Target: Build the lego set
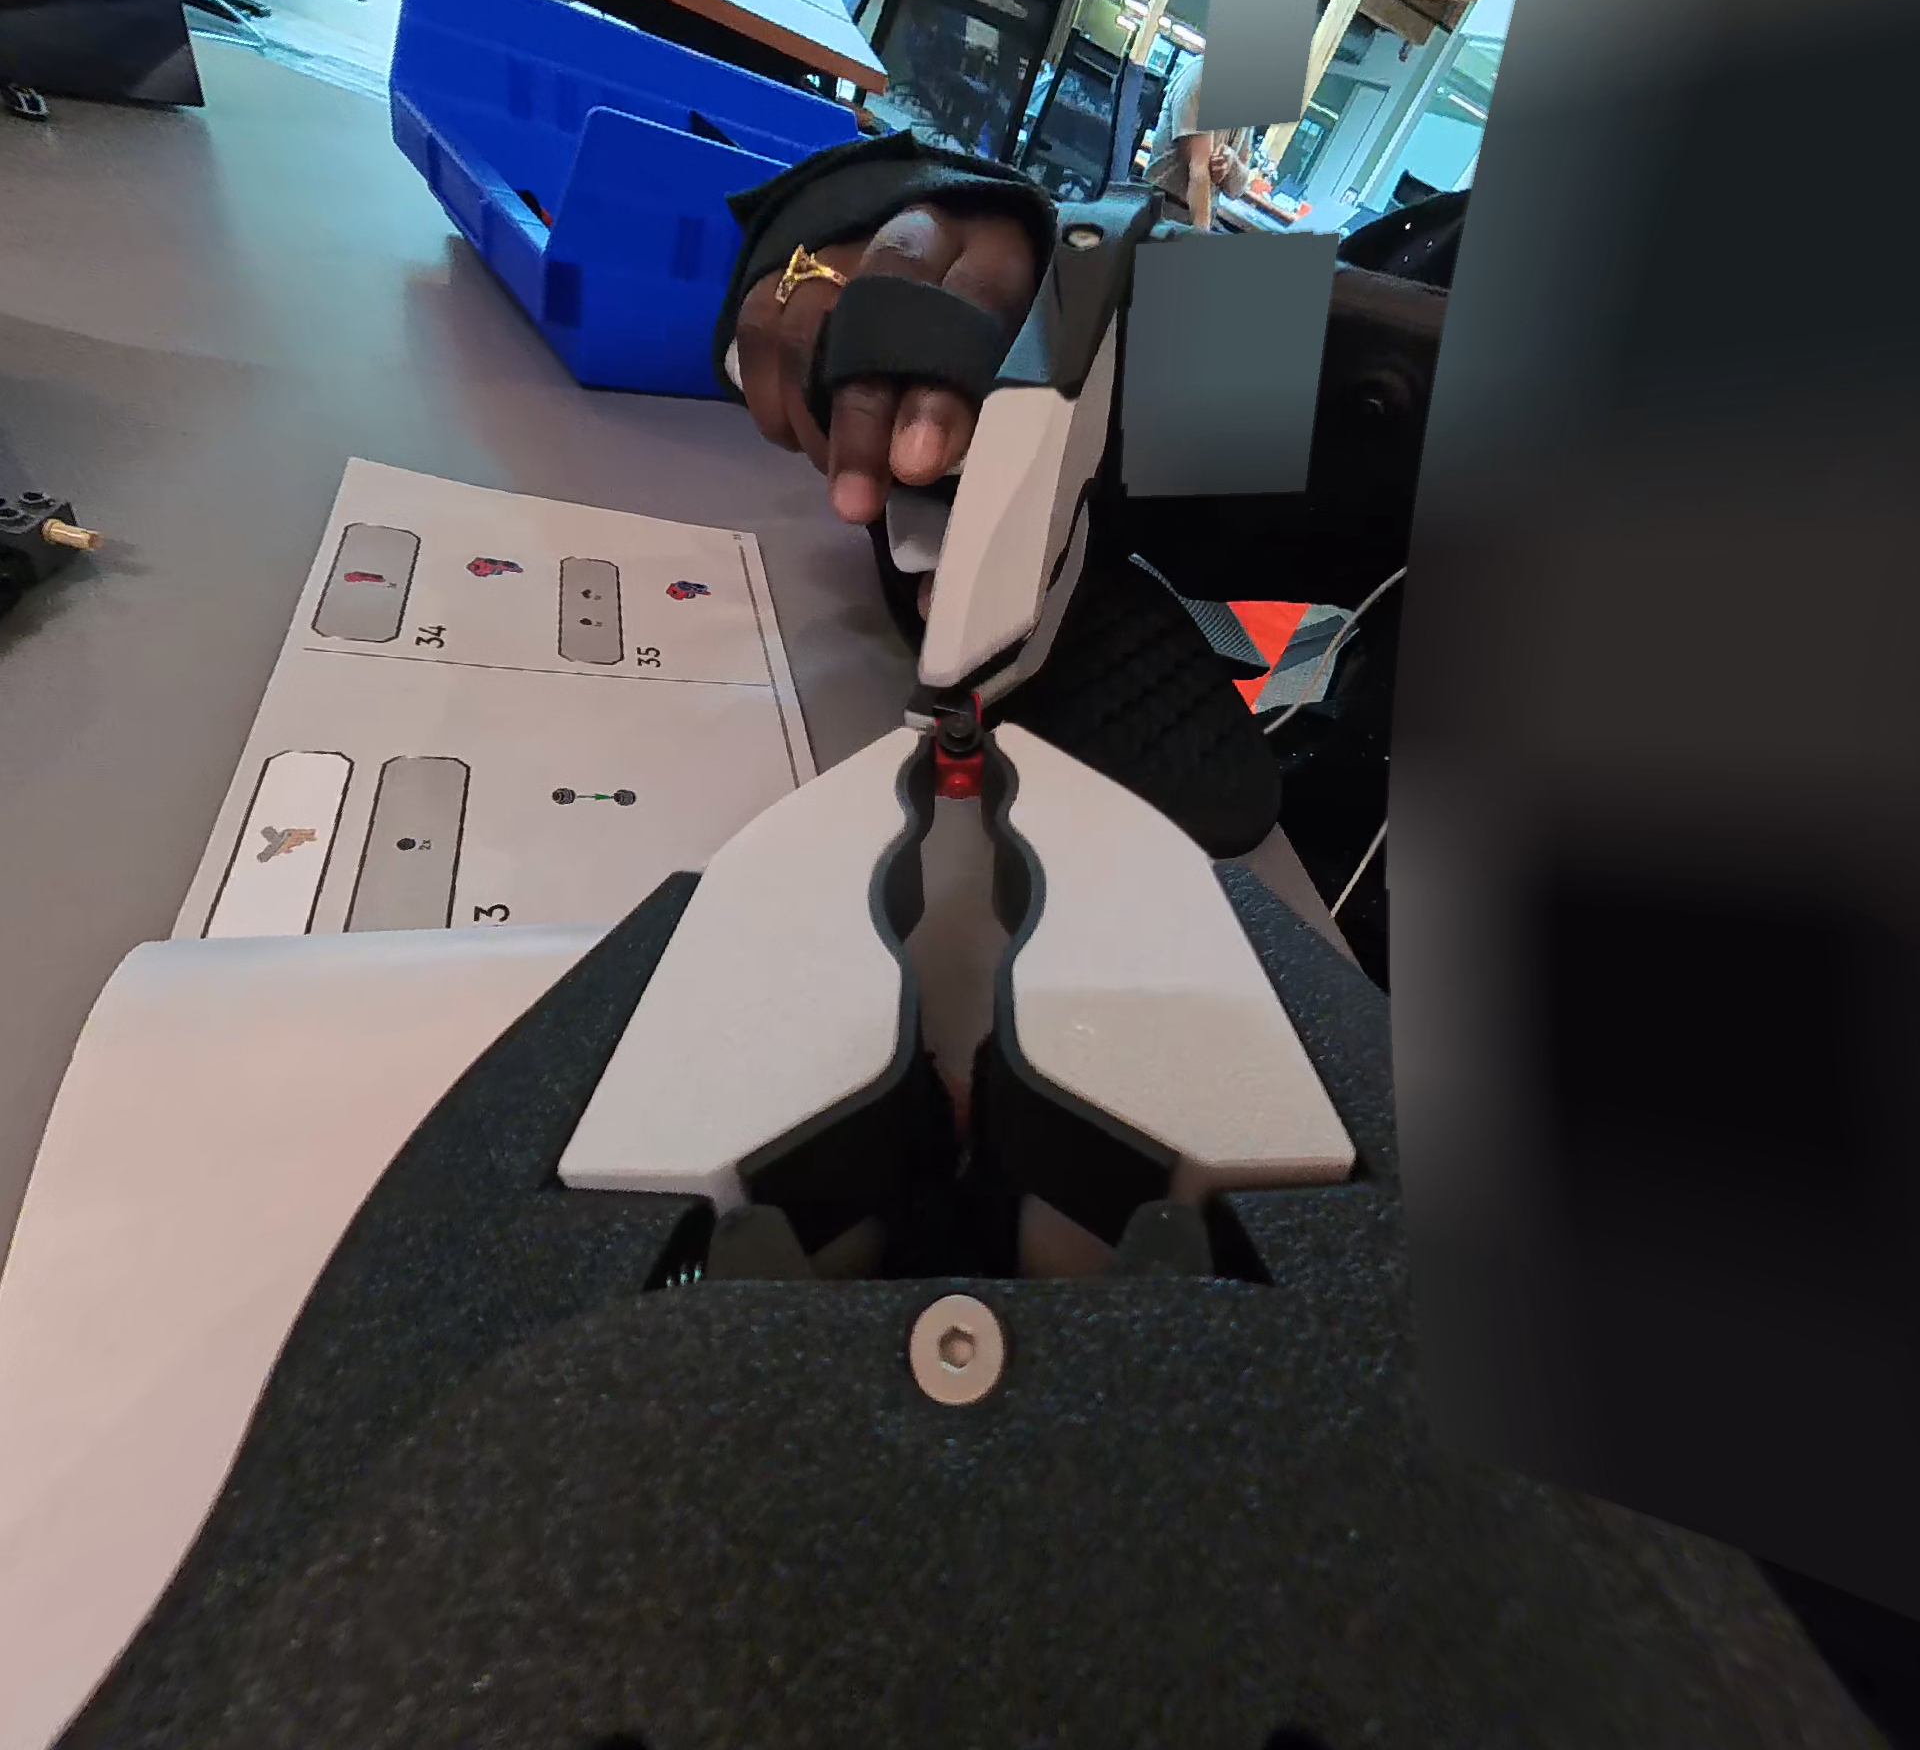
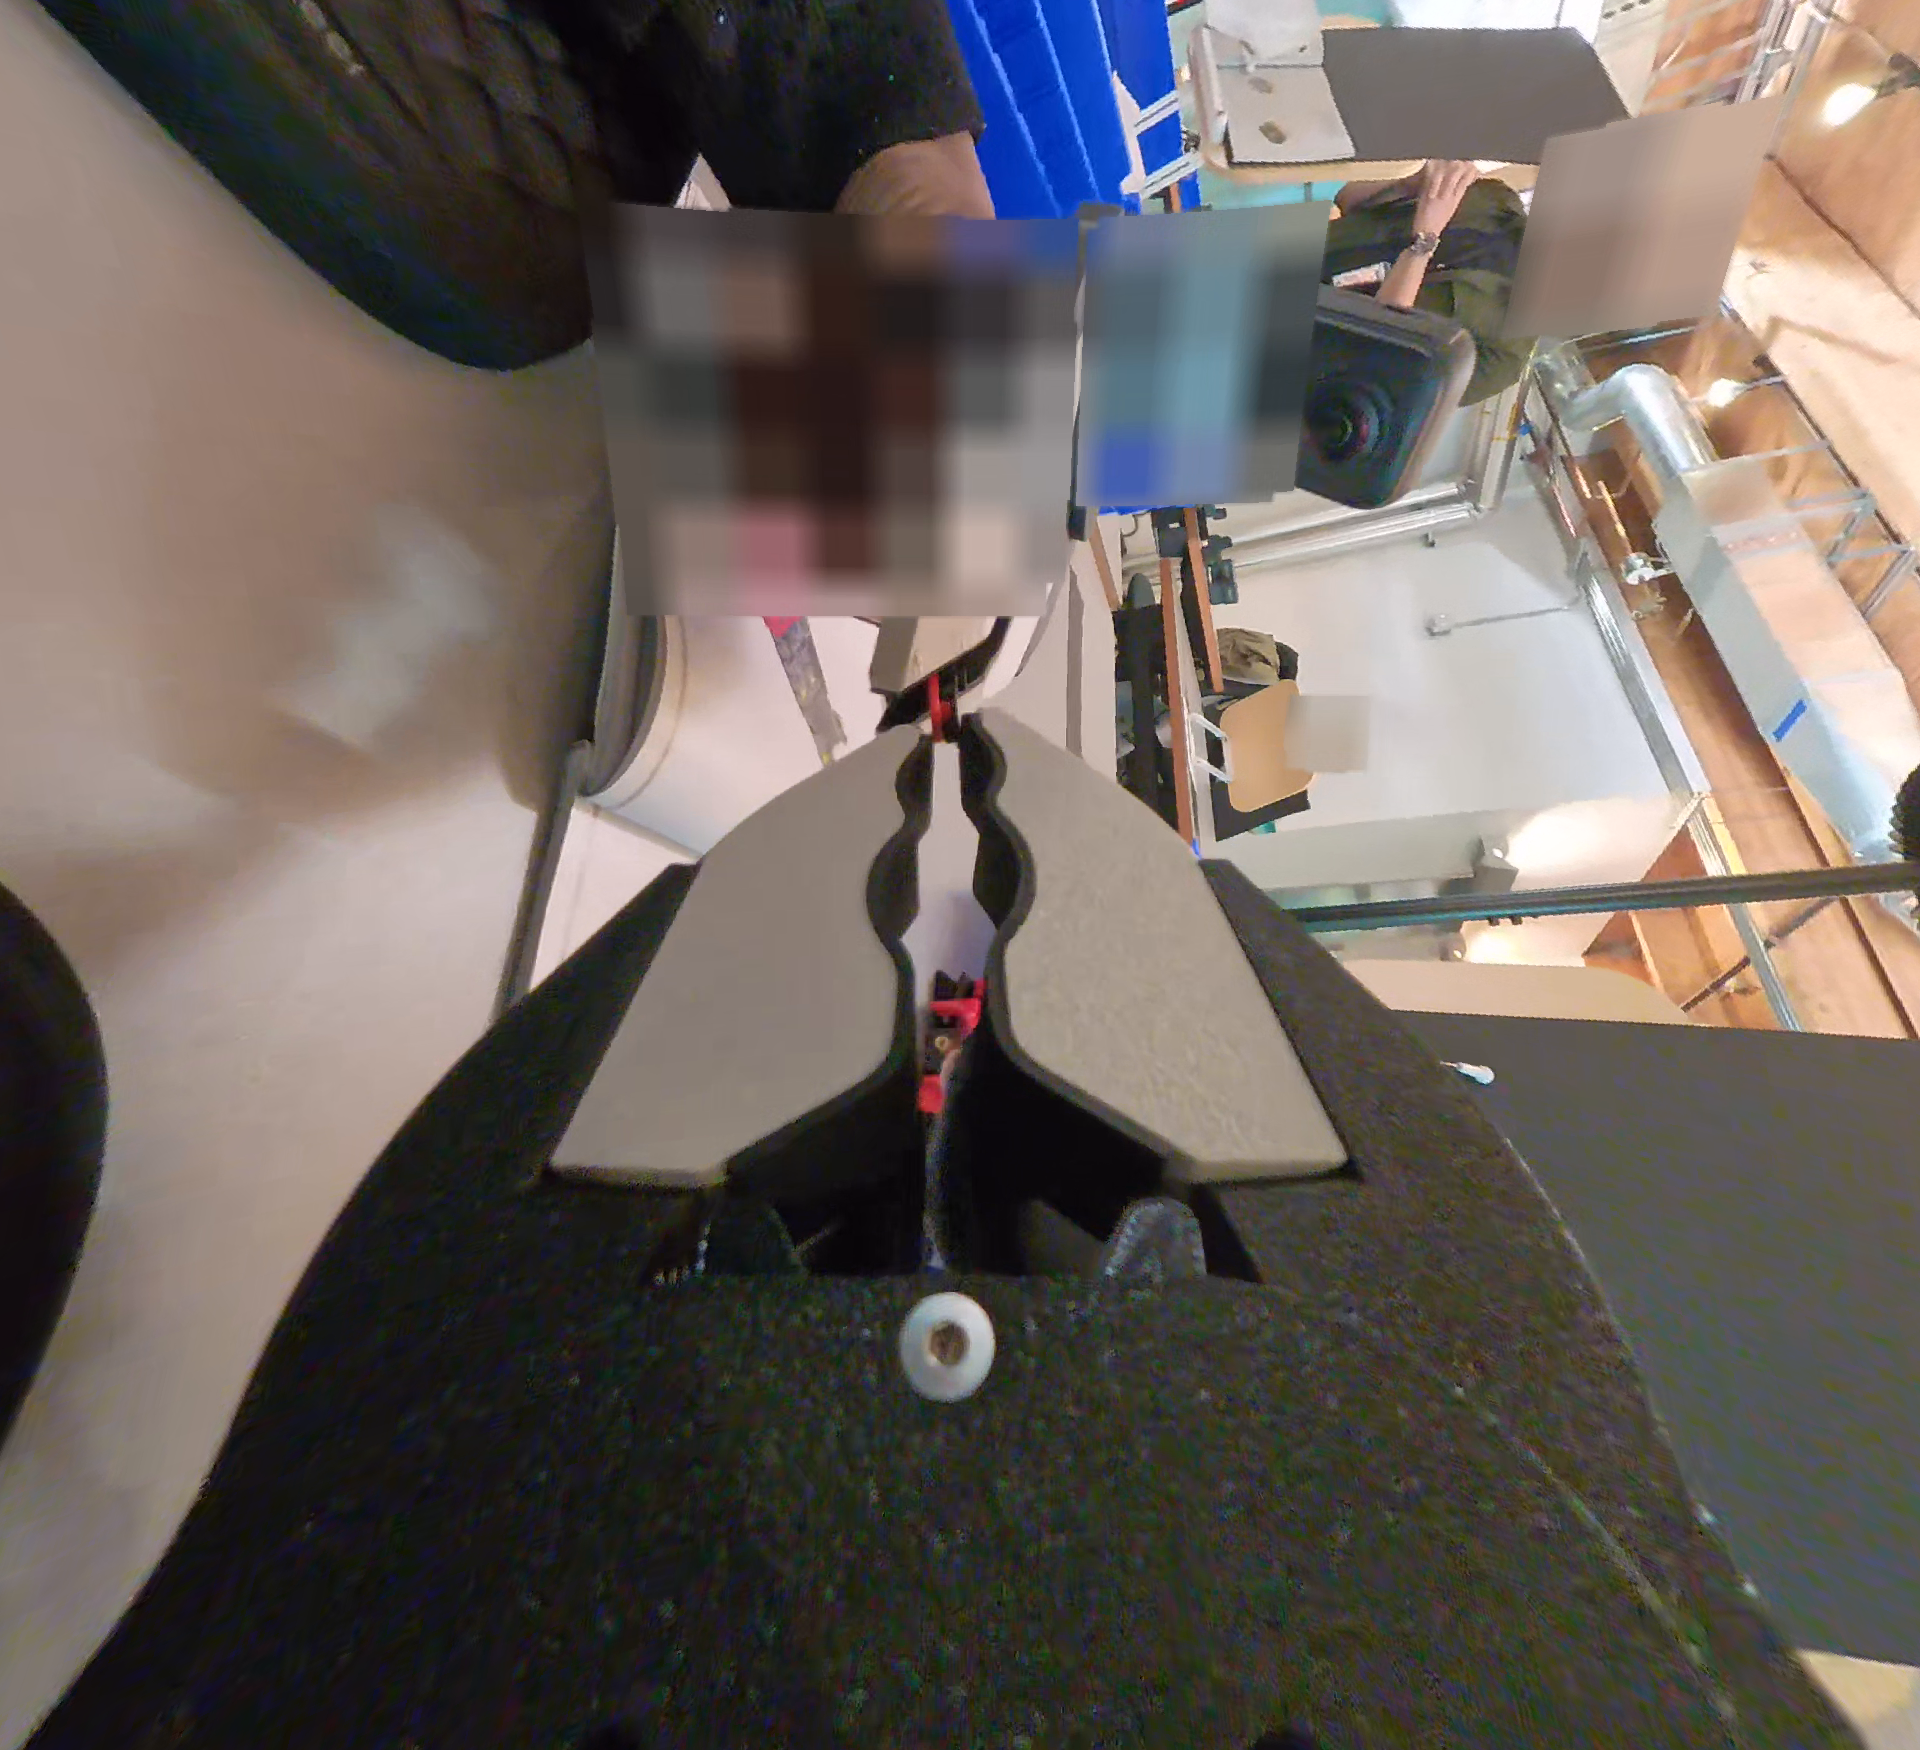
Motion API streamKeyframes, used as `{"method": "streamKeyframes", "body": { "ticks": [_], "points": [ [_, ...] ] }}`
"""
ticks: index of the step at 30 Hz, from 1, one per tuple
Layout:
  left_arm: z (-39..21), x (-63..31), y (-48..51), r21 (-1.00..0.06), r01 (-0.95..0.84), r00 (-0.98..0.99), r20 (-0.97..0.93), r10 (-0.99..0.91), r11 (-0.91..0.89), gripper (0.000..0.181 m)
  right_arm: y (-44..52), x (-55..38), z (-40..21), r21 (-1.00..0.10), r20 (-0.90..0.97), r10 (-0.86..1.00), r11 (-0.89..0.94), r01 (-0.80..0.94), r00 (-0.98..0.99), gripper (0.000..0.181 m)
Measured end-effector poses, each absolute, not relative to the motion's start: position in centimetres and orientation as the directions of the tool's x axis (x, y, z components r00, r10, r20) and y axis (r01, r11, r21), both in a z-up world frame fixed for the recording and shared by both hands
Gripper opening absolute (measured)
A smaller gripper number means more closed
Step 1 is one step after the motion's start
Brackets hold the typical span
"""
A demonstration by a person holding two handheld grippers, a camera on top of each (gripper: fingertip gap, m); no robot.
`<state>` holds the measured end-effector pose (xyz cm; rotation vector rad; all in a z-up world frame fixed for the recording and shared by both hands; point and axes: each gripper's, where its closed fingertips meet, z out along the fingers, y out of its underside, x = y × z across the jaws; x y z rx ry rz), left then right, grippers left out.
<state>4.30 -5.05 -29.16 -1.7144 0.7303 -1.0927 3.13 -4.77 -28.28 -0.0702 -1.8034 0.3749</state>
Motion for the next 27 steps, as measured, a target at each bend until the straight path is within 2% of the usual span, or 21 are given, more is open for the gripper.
{"method": "streamKeyframes", "body": {
  "ticks": [4, 6, 7, 9, 12, 14, 16, 20, 27],
  "points": [
    [-29.4, 4.2, -4.9, -0.925, -0.009, 0.444, 0.336, -0.831, -0.379, 0.008, -4.6, 3.0, -28.5, -0.248, 0.945, 0.21, 0.96, -0.132, -0.25, 0.004],
    [-29.4, 4.1, -4.8, -0.928, -0.018, 0.46, 0.322, -0.827, -0.372, 0.007, -4.5, 2.9, -28.5, -0.271, 0.939, 0.234, 0.954, -0.124, -0.254, 0.005],
    [-29.4, 4.1, -4.7, -0.932, -0.025, 0.47, 0.309, -0.827, -0.363, 0.007, -4.4, 2.9, -28.5, -0.318, 0.922, 0.278, 0.941, -0.119, -0.27, 0.007],
    [-29.4, 3.9, -4.5, -0.945, -0.056, 0.511, 0.252, -0.822, -0.324, 0.007, -4.2, 3.0, -28.4, -0.51, 0.822, 0.453, 0.855, -0.094, -0.345, 0.018],
    [-29.2, 3.4, -3.7, -0.968, -0.126, 0.597, 0.099, -0.796, -0.215, 0.007, -3.9, 3.0, -27.9, -0.852, 0.445, 0.743, 0.523, 0.019, -0.5, 0.042],
    [-28.9, 3.1, -3.3, -0.979, -0.135, 0.626, 0.037, -0.779, -0.155, 0.007, -3.4, 2.7, -27.6, -0.942, 0.221, 0.812, 0.322, 0.099, -0.54, 0.047],
    [-28.9, 3.0, -3.1, -0.98, -0.164, 0.642, -0.021, -0.767, -0.11, 0.007, -2.9, 2.6, -27.5, -0.959, 0.165, 0.829, 0.261, 0.107, -0.534, 0.042],
    [-28.6, 3.2, -3.0, -0.974, -0.223, 0.642, -0.127, -0.756, -0.026, 0.008, -2.8, 2.9, -27.8, -0.935, 0.28, 0.817, 0.352, 0.051, -0.504, 0.028],
    [-28.9, 3.2, -2.8, -0.956, -0.293, 0.644, -0.204, -0.737, 0.008, 0.008, -3.3, 2.7, -28.3, -0.924, 0.301, 0.802, 0.378, 0.049, -0.517, 0.012]
  ]
}}
